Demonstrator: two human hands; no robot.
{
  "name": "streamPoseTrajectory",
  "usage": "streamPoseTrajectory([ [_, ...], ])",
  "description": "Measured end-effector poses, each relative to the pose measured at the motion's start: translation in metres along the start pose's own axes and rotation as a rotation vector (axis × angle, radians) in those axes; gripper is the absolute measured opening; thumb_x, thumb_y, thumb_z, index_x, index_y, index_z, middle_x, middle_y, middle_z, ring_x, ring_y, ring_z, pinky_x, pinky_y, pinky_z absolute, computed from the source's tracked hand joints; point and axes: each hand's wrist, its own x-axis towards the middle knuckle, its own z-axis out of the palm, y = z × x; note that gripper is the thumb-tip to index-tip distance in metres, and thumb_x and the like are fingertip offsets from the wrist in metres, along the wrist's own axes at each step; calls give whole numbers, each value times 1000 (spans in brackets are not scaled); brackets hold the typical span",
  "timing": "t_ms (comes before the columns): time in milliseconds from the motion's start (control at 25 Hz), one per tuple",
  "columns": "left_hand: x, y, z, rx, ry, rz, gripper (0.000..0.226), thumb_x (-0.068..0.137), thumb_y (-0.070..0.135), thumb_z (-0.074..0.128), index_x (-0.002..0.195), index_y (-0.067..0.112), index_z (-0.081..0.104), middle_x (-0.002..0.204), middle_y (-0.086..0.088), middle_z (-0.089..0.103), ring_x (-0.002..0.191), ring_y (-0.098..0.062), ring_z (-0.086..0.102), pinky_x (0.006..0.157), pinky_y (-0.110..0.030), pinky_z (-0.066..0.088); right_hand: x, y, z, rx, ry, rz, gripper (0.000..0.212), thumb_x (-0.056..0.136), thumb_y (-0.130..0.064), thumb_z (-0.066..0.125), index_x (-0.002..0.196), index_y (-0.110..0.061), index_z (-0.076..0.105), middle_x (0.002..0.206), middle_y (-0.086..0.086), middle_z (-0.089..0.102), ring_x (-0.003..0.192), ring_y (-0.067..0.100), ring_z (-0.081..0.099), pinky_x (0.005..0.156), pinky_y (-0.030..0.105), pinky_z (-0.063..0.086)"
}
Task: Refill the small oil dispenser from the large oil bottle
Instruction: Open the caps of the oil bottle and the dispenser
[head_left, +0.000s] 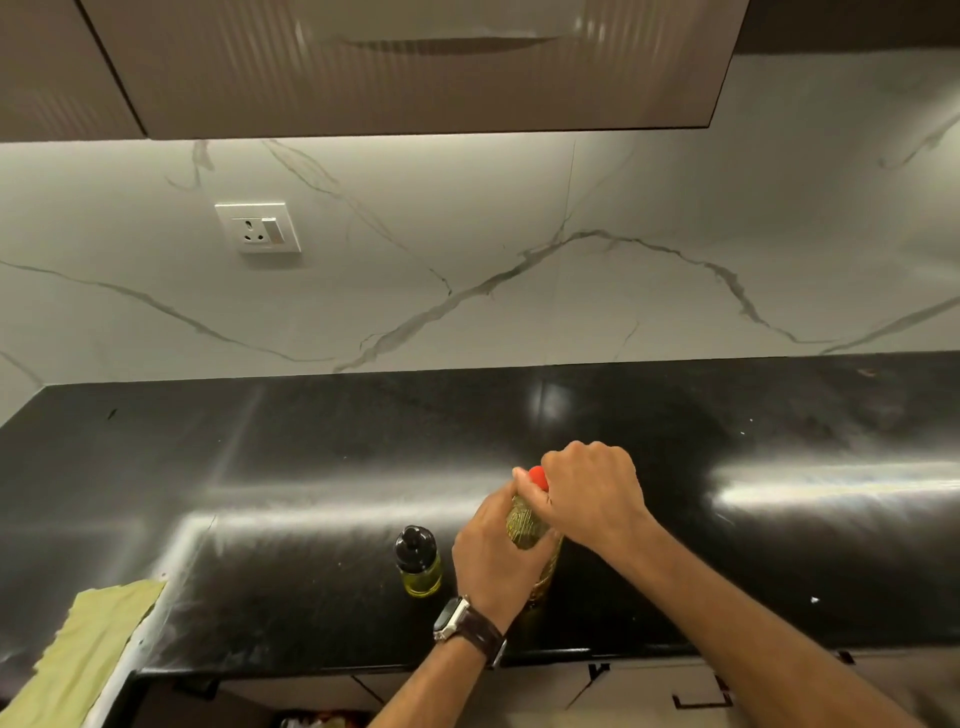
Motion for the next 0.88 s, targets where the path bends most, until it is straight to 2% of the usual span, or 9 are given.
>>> streamPoseTrajectory([
  [120, 1, -3, -1, 6, -6, 46, 63, 76, 65, 79, 130, 38, 62, 114, 21, 72, 98, 9, 63, 85, -4, 45, 5, 11, 0, -41, -33, -158, 66, 101, -72, 25, 77, -24, 63, 69, -5, 61, 63, 11, 59, 65, 24, 52],
  [240, 2, -6, -1, 3, -15, 72, 56, 77, 63, 79, 125, 38, 64, 112, 21, 73, 97, 6, 65, 87, -14, 55, 8, 20, -10, -85, -117, -272, 60, 102, -71, 27, 102, -22, 63, 93, -2, 66, 83, 14, 63, 79, 30, 54],
  [400, 5, -9, -3, -9, -9, 92, 69, 78, 62, 79, 137, 32, 62, 123, 17, 72, 105, 9, 61, 92, -7, 45, 4, 28, -21, 41, -207, -341, 42, 106, -56, 42, 137, -28, 49, 127, -4, 56, 113, 15, 60, 92, 30, 51],
  [440, 6, -9, -3, -16, -7, 95, 70, 78, 62, 79, 138, 30, 62, 124, 16, 72, 106, 9, 60, 93, -8, 47, 2, 30, -24, 117, -245, -346, 43, 105, -52, 48, 143, -33, 44, 132, -6, 53, 118, 14, 58, 95, 29, 53],
  [520, 6, -11, -3, -40, -7, 104, 70, 78, 63, 77, 138, 30, 61, 123, 15, 72, 106, 6, 64, 94, -17, 55, 2, 34, -30, 264, -342, -326, 62, 98, -50, 61, 153, -42, 34, 137, -12, 48, 121, 9, 55, 99, 30, 54],
  [600, 6, -13, -2, -44, -5, 98, 68, 78, 64, 76, 137, 31, 62, 123, 17, 72, 107, 4, 66, 95, -23, 57, 5, 32, -33, 298, -345, -266, 67, 91, -64, 65, 149, -41, 41, 128, -14, 56, 109, 4, 58, 93, 26, 54],
  [720, 6, -15, -2, -34, -13, 103, 60, 79, 65, 76, 130, 37, 64, 120, 22, 71, 106, 5, 66, 94, -21, 58, 13, 22, -33, 18, -200, -179, 66, 86, -87, 43, 111, -29, 64, 91, -11, 66, 78, 6, 63, 76, 23, 56],
  [800, 5, -14, -2, -39, -15, 105, 61, 78, 68, 74, 131, 39, 63, 118, 23, 72, 104, 5, 66, 93, -17, 56, 14, 20, -31, 0, -191, -200, 59, 92, -80, 44, 107, -27, 67, 90, -9, 66, 79, 8, 64, 77, 24, 57],
  [880, 5, -14, -3, -45, -6, 96, 68, 78, 71, 70, 137, 37, 61, 121, 21, 72, 106, 6, 65, 94, -12, 52, 12, 22, -36, 134, -245, -250, 41, 98, -63, 55, 120, -31, 68, 107, -10, 66, 91, 7, 63, 81, 22, 54],
])
